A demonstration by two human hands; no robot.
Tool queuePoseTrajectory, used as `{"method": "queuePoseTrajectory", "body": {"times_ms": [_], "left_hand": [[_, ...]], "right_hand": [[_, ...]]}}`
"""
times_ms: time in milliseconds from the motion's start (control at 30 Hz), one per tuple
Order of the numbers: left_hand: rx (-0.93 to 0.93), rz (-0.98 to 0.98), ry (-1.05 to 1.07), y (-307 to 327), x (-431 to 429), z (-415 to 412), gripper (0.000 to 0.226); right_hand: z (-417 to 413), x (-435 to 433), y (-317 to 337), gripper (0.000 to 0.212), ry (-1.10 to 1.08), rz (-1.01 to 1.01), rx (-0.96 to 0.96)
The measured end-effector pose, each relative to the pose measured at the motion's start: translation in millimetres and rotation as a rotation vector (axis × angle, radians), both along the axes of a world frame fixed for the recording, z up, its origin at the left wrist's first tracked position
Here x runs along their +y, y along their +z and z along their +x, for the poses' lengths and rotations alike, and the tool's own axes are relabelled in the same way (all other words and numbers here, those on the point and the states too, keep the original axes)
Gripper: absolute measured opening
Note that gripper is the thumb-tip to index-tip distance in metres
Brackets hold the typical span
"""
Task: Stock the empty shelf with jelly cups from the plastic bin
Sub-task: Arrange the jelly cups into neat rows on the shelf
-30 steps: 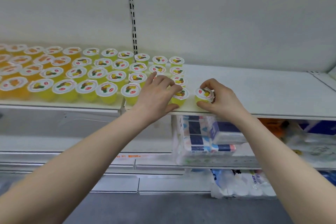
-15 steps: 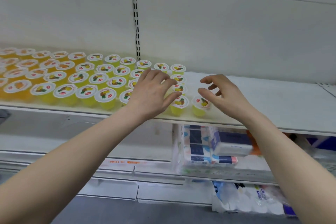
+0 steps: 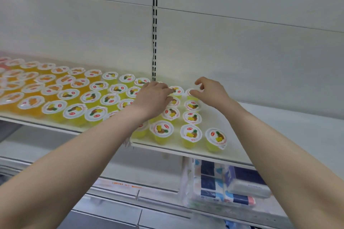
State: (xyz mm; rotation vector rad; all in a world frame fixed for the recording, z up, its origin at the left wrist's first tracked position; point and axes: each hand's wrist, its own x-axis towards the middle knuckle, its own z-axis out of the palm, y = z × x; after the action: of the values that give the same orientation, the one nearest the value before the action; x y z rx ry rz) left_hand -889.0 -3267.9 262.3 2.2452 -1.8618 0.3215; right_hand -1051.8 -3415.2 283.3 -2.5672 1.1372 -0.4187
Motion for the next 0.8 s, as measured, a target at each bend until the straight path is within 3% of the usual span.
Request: {"method": "queuePoseTrajectory", "body": {"times_ms": [200,500,800], "left_hand": [[-0.004,-0.016,0.007,12,-28,18,0.037],[0.013,0.278,0.03,18,-68,17,0.053],[0.119,0.179,0.053,11,-79,18,0.052]], "right_hand": [[23,-10,-8,0.061,-0.067,0.068,0.069],[20,-18,-18,0.049,-0.077,0.058,-0.029],[20,-20,-24,0.049,-0.077,0.024,-0.032]]}}
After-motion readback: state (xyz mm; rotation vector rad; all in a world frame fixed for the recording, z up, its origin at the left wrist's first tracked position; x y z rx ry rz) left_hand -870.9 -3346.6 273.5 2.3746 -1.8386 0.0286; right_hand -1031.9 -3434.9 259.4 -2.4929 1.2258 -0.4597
